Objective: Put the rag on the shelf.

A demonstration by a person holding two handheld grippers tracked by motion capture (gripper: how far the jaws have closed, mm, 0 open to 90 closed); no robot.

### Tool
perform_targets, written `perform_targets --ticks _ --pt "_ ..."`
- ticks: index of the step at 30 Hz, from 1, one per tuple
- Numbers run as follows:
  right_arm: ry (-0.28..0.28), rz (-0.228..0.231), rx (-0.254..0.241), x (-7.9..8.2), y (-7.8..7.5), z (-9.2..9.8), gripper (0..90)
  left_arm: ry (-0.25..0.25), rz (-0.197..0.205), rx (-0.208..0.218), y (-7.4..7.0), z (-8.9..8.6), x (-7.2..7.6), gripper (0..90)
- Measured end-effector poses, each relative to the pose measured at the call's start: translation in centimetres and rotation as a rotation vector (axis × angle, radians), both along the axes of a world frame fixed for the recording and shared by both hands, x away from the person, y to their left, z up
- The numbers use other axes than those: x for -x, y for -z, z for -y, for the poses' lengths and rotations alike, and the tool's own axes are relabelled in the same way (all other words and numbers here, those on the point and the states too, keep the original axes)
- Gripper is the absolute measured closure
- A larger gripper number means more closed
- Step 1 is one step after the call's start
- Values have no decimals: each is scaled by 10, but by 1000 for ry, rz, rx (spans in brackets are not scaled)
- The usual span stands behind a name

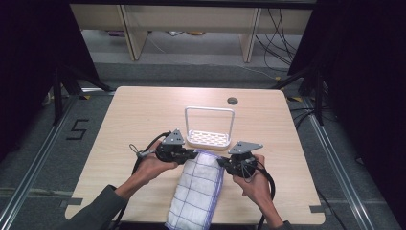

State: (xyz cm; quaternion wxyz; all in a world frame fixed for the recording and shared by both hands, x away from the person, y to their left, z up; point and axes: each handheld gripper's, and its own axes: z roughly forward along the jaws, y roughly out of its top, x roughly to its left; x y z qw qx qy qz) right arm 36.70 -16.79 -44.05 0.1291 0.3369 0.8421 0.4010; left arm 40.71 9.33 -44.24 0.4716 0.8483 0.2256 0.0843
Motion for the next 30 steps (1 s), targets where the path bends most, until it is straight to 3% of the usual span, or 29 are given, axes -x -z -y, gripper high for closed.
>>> perform_targets --ticks 4,7,8,13,15,18,20,23,26,27,28,29,30 --pt "-23 34 -11 2 -9 -3 859 4 18 19 -11 -5 6 838" --pt "-11 27 -26 8 -18 -5 859 4 28 36 -20 -11 11 838" --pt "-29 52 -24 7 -21 -5 859 13 31 42 -24 -13 13 838" --pt "-31 76 -45 13 -36 -6 859 22 59 67 -41 -20 23 838" --pt "-37 108 -50 17 -43 -7 859 21 68 67 -48 -21 26 838" --pt "-47 117 -61 20 -52 -7 859 26 82 75 -58 -23 26 837" --pt "-48 157 -55 22 -59 -5 859 26 94 78 -63 -23 25 837" --pt "-45 155 -71 24 -67 -4 860 23 100 92 -71 -23 25 837" --pt "-45 197 -70 24 -77 -1 860 27 121 93 -81 -21 26 837" --pt "-40 192 -79 25 -80 -2 860 27 127 98 -84 -20 27 838" --pt "-49 224 -64 24 -85 0 859 29 136 99 -88 -20 27 838" --pt "-36 208 -70 26 -89 0 860 32 146 99 -91 -19 28 838" --pt "-41 229 -67 25 -93 0 860 31 153 103 -95 -19 28 837"
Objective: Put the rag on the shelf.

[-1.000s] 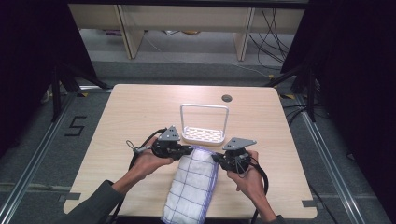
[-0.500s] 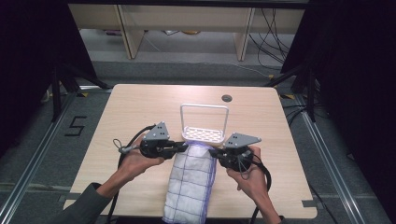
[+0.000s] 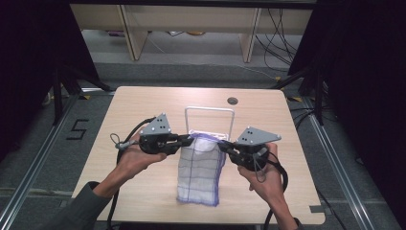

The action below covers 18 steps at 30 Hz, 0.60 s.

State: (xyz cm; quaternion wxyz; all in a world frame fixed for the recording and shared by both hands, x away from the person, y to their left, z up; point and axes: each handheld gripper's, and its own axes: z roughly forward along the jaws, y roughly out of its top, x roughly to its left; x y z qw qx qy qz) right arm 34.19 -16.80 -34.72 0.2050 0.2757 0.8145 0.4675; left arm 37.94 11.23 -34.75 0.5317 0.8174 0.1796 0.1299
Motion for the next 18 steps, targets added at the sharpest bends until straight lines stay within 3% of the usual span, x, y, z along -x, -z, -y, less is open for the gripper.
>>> perform_targets --ticks 9,18 --pt "28 44 -7 -11 -32 2 860 -28 27 31 -24 4 -12 837" --pt "49 50 -18 -34 -43 4 860 -65 30 40 -37 9 -33 837"
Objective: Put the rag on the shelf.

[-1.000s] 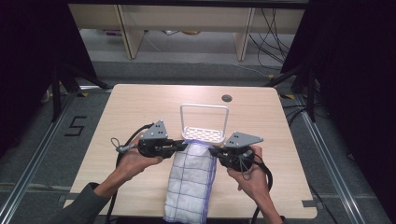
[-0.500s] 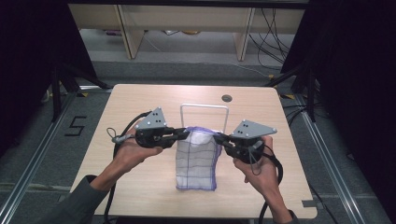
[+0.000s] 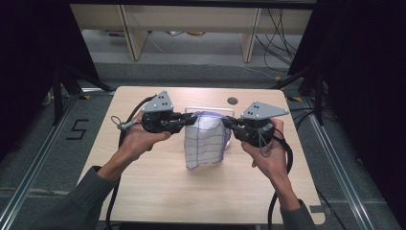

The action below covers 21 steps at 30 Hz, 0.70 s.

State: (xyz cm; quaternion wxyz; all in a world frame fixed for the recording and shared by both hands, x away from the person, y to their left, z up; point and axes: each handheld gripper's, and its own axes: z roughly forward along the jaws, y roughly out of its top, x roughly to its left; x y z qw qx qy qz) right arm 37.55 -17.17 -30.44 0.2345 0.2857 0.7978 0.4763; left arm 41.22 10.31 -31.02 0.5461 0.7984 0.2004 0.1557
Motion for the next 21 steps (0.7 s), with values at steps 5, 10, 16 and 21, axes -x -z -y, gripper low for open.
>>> perform_targets --ticks 5,10,16,21 --pt "16 11 -15 -12 -8 1 860 -22 8 10 -9 2 -11 837" --pt "37 10 -11 -23 -19 2 860 -45 10 18 -18 5 -24 837" --pt "57 14 -22 -34 -32 3 860 -59 16 44 -31 8 -35 837" --pt "64 25 -36 -43 -46 3 860 -76 30 54 -45 8 -43 837"
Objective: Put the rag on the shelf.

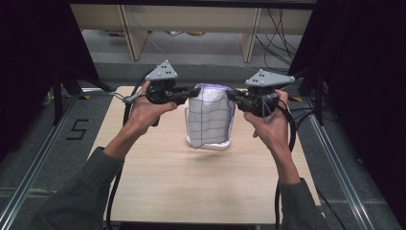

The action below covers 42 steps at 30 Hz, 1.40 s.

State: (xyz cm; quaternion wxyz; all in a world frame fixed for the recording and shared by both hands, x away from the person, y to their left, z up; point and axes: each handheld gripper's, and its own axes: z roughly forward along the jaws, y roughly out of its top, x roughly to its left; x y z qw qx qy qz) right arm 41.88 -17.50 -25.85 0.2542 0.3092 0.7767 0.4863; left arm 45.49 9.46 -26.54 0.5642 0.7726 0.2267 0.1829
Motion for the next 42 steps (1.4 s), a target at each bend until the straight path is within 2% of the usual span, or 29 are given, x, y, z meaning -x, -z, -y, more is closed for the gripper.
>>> perform_targets --ticks 6,9,11,14,17,22,23,25,26,27,31,32,35,38,41,42 --pt "19 8 -2 -14 -14 -1 859 -30 2 22 -13 1 -14 836" --pt "29 -1 -6 -21 -18 -2 860 -45 -9 29 -17 2 -23 836" --pt "32 10 -6 -27 -21 -2 859 -58 -16 44 -19 2 -30 835" --pt "45 -3 -23 -37 -23 -4 859 -90 -43 77 -17 3 -44 835" --pt "63 -3 -14 -50 -22 -6 859 -116 -87 112 -11 4 -59 834" --pt "89 -34 -19 -74 -14 -9 859 -157 -143 143 1 5 -82 833" --pt "107 -57 -30 -79 -11 -10 858 -163 -150 145 3 5 -85 833" --pt "104 -58 -30 -89 -6 -10 858 -172 -164 144 8 5 -92 831" --pt "120 -64 -28 -93 -4 -10 858 -177 -173 155 13 6 -95 830" --pt "130 -85 -36 -97 0 -12 858 -183 -183 148 15 6 -97 829" --pt "148 -117 -42 -111 13 -11 858 -195 -220 157 26 6 -107 823" --pt "160 -125 -43 -112 16 -12 857 -199 -221 159 29 7 -109 818" --pt "165 -139 -46 -119 27 -11 856 -207 -231 131 36 9 -114 815" --pt "185 -174 -50 -124 39 -10 855 -204 -234 139 42 11 -117 811" --pt "191 -180 -55 -126 48 -6 853 -202 -232 141 47 12 -118 810" --pt "200 -193 -61 -126 50 -7 853 -200 -237 129 50 12 -119 810"
